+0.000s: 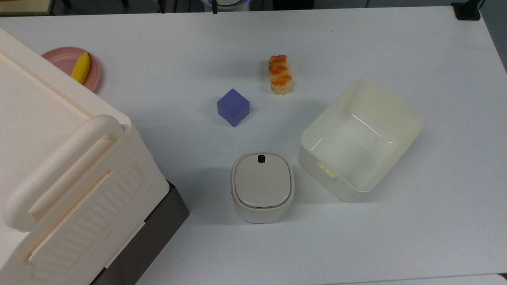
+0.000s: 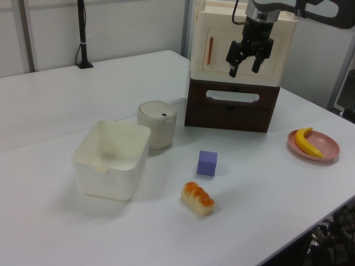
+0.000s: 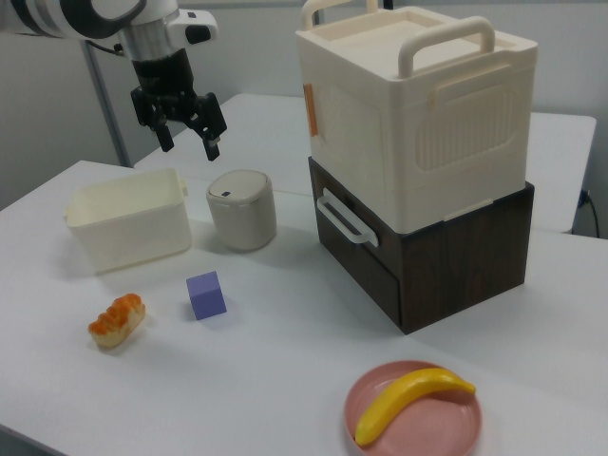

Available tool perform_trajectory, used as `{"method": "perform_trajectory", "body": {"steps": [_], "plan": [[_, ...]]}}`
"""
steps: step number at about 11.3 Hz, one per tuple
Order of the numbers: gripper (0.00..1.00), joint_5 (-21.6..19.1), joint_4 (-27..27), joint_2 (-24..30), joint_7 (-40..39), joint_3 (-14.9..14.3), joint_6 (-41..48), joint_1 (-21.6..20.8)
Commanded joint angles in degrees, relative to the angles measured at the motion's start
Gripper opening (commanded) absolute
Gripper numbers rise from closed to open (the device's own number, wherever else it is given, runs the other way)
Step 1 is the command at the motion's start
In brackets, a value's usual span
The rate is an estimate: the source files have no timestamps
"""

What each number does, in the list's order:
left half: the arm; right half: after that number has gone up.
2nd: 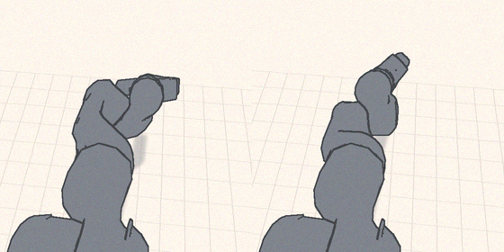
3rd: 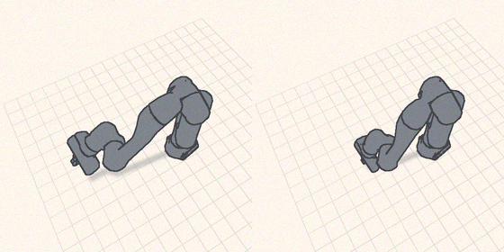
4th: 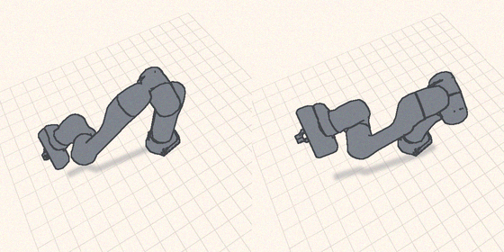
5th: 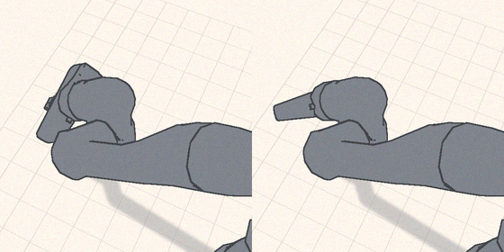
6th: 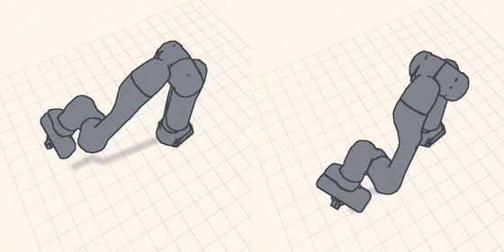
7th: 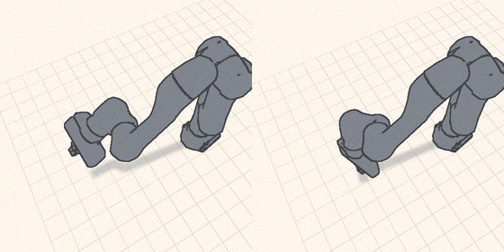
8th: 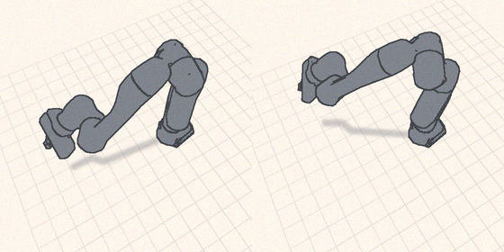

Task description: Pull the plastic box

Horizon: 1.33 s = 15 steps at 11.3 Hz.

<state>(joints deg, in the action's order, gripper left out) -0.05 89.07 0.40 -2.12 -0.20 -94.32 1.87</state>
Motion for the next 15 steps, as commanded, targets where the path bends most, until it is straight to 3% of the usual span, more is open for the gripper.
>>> {"method": "perform_trajectory", "body": {"steps": [1, 13, 15], "plan": [[1.00, -0.39, 0.93, 1.18, 0.10, -0.50, 0.98, -0.90], [1.00, -1.00, 0.93, 0.83, -0.16, -0.59, 0.55, -1.16], [1.00, -6.95, 1.37, 0.30, -0.95, -0.50, -1.20, -2.04]]}}
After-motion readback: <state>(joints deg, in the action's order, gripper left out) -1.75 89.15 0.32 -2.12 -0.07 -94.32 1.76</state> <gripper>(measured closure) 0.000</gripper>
